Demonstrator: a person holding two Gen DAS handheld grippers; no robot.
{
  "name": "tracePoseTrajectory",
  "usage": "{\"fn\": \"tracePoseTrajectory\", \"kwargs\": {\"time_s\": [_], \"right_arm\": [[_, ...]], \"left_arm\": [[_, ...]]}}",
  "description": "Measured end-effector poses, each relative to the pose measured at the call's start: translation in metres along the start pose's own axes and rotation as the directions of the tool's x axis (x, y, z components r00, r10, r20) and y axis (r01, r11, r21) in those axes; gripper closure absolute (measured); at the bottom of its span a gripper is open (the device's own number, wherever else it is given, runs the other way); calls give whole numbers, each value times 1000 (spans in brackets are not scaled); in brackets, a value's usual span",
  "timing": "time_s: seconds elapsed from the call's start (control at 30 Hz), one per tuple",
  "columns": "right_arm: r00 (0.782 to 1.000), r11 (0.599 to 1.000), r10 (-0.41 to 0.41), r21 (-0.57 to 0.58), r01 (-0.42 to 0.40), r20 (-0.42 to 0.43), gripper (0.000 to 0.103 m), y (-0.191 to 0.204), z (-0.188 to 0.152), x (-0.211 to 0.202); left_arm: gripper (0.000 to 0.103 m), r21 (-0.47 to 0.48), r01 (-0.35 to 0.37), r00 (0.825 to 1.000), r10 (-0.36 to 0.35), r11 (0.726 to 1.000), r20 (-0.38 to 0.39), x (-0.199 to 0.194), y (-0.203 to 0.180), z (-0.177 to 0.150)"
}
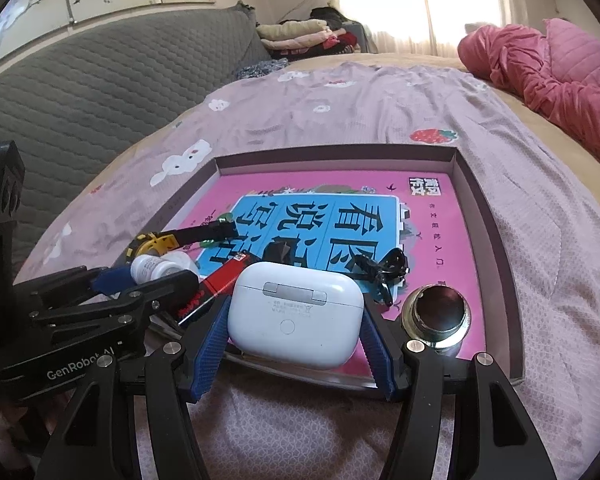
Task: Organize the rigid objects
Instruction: 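Carry the pill bottle into the tray with the left gripper while the right gripper carries the earbud case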
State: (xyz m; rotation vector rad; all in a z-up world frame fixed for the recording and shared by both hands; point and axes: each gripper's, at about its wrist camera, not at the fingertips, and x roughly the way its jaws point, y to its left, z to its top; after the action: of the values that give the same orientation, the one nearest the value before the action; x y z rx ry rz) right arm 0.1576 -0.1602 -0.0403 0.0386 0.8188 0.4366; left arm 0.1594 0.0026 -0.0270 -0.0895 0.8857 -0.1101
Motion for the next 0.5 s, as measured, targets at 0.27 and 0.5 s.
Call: {"fn": "tracePoseTrajectory", "kwargs": {"time_s": [0.27,0.5], "right_arm": [[999,1000,-7,-30,6,-35,40,2,0,7],[998,999,16,-33,-18,-55,38,2,2,9]], "left_arm": [[57,23,-4,1000,4,1000,-2,2,-2,1],[57,22,-1,1000,1,1000,-9,2,-2,1]]}}
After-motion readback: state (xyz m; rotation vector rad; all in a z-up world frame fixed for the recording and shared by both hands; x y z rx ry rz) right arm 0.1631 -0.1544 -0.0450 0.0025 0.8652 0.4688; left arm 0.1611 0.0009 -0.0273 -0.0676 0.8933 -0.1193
